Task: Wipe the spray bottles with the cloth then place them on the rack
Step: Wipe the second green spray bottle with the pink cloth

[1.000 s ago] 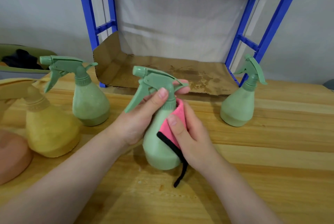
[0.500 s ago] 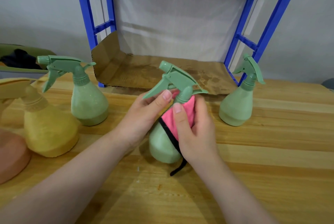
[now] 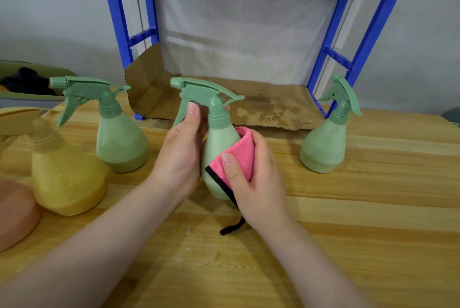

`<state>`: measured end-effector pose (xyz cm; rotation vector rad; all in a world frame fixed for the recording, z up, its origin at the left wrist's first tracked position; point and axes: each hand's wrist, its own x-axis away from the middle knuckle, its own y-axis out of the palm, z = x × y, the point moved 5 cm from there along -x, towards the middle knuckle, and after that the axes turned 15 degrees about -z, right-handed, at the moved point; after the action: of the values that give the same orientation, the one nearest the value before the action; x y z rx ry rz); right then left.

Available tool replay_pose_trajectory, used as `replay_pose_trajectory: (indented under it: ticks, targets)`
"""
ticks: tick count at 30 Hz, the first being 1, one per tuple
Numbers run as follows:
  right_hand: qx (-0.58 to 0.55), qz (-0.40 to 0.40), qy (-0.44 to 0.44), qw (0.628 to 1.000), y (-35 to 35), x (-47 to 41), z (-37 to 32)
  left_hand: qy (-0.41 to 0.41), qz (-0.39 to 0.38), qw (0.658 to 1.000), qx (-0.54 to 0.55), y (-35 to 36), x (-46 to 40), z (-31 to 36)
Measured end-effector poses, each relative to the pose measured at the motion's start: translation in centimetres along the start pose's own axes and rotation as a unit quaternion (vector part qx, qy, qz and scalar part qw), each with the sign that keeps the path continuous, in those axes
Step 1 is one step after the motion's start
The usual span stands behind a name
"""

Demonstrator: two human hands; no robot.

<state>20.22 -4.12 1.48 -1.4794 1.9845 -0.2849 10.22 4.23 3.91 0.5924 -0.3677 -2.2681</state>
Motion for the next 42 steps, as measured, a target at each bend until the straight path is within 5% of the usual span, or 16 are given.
replay_pose_trajectory:
  ticks: [9, 16, 26, 35, 42]
  targets:
    - [-0.143, -0.061, -0.051, 0.987, 1.0, 0.2, -0.8, 0.044, 0.062, 0.985, 0.154, -1.9, -0.8, 1.6]
    - [-0.124, -0.084, -0.049, 0.987, 0.5, 0.1, -1.2, 0.007, -0.057, 0.998, 0.028, -0.9, -0.5, 0.9]
    - [-0.078, -0.104, -0.052, 0.99, 0.3, 0.0, -1.8, -0.104, -0.122, 0.98, -0.117, 0.7, 0.1, -0.5]
    - [-0.112, -0.01, -0.036, 0.993, -0.5, 0.2, -1.8, -0.143, -0.136, 0.961, -0.191, 0.9, 0.5, -0.7]
    - [0.061, 0.085, -0.026, 0.994, -1.8, 0.4, -1.9, -0.011, -0.199, 0.957, -0.212, 2.1, 0.5, 0.0]
